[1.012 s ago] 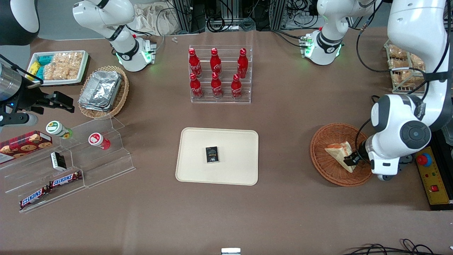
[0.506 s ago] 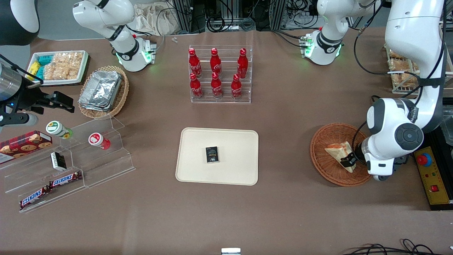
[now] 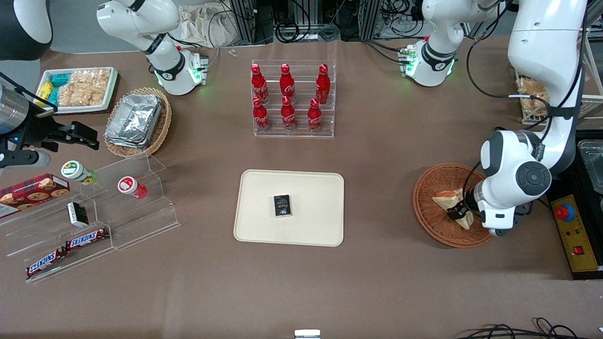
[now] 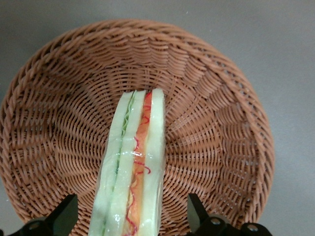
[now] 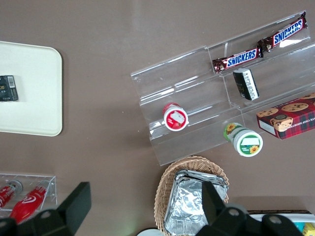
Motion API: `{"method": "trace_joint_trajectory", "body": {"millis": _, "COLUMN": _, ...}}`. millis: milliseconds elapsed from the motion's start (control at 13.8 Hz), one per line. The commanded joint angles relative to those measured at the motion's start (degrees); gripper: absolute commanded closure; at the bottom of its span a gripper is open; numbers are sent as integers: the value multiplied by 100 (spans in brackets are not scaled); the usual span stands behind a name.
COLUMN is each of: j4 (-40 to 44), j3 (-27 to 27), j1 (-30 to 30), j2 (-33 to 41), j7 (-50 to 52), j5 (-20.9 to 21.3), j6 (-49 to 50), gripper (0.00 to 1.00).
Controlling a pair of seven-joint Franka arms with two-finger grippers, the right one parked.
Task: Place sandwich from basket to tray
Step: 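Close the left gripper on the wrapped sandwich's edge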
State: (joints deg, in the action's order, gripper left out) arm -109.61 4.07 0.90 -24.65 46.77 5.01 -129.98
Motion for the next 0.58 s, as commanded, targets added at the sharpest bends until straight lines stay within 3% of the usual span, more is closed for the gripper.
{"method": "trace_joint_trajectory", "body": {"millis": 0, "j4": -298, "j3": -20, "j1": 16, "j2": 30, "j7": 69, "j5": -44, "j6": -326, "gripper": 0}}
{"method": "trace_joint_trajectory", "body": {"millis": 72, "j4": -298, "j3": -29, "j1": 16, "j2": 13, "j7": 69, "j5": -44, "j6": -335, "gripper": 1}}
{"method": "trace_joint_trajectory", "body": {"millis": 145, "j4": -281, "j3": -29, "j1": 7, "j2": -14, "j7": 69, "j5": -44, "j6": -335, "gripper": 9}}
{"method": "trace_joint_trajectory", "body": {"millis": 289, "j4": -263, "j3": -29, "j1": -2, "j2": -23, "j7": 60, "j5": -1, "j6": -300, "gripper": 96}}
{"method": "trace_joint_trajectory", "body": {"millis": 506, "j4": -62, "j3": -21, "j1": -2, "j2": 4, "j7": 42, "j5": 0, "j6": -161, "gripper": 100}}
